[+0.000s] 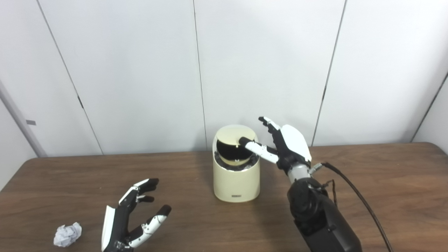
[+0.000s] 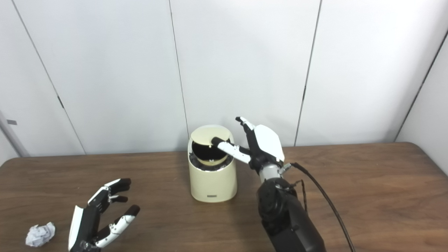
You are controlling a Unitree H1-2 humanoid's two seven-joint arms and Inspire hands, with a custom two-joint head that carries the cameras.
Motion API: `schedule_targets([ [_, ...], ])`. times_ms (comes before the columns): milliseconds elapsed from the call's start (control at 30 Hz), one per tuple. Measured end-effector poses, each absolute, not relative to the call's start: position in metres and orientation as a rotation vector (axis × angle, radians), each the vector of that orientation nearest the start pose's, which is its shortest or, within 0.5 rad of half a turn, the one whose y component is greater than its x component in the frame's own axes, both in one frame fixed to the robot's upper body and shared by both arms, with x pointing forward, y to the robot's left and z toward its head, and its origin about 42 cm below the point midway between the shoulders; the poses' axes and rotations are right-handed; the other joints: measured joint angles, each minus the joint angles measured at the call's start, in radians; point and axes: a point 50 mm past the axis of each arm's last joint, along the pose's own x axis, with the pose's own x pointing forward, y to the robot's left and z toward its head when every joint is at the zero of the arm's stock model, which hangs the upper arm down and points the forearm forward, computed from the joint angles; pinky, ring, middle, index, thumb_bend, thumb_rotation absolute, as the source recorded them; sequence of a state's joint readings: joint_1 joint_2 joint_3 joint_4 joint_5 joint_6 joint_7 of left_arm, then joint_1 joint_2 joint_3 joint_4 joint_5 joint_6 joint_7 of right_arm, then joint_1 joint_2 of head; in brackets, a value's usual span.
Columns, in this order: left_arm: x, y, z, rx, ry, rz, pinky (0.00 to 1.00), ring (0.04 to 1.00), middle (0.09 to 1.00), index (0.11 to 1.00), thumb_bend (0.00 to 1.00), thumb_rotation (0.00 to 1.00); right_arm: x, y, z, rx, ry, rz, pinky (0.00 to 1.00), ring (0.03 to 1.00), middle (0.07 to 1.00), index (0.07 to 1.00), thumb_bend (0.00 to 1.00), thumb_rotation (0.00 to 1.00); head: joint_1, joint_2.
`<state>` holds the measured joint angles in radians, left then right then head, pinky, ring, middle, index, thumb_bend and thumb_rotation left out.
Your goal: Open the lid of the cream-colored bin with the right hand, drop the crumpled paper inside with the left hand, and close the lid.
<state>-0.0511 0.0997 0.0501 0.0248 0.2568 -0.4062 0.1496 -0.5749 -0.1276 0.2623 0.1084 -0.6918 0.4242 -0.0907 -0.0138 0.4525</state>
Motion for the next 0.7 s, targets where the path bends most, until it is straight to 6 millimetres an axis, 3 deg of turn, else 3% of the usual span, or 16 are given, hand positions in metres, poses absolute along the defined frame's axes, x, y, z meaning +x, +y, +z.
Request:
schedule_targets([
  [100,0.294,0.252,0.134,0.321,-0.45,0.116,0.64,0.75,0.76,0.736,0.74,0.45,0.427,-0.16,0.243,-0.846,-0.211,-0.069,0.66,0.805,0.866,0.894,0.92,1.0,-0.002,0.002],
  [433,0.294,0.254,0.134,0.311,-0.449,0.115,0.66,0.761,0.771,0.743,0.76,0.47,0.397,-0.185,0.225,-0.685,-0.301,-0.002,0.73,0.858,0.893,0.882,0.97,1.0,0.002,0.005],
  [700,0.294,0.255,0.134,0.3,-0.447,0.118,0.66,0.761,0.772,0.741,0.74,0.45,0.35,-0.219,0.197,-0.579,-0.375,0.001,0.81,0.889,0.9,0.895,0.98,0.98,-0.002,0.008],
])
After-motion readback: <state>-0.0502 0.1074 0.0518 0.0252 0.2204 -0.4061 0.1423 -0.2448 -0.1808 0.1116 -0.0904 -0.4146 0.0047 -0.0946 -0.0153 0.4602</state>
